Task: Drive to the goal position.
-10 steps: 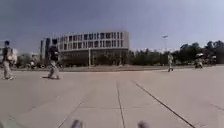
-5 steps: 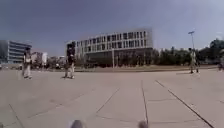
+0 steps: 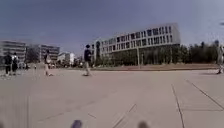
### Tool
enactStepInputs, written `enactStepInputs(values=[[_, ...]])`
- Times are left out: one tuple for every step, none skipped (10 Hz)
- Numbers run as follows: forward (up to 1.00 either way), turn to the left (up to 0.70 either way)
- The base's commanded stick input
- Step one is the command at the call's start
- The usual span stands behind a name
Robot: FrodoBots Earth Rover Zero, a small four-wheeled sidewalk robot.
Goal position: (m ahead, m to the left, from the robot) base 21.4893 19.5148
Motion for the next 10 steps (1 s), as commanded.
enactStepInputs(values=[[0.70,0.34],[0.70,0.32],[0.70,0.07],[0.70,0.00],[0.70,0.00],[0.70,0.00],[0.70,0.00],[0.70,0.00],[0.70,0.00],[0.70,0.00]])
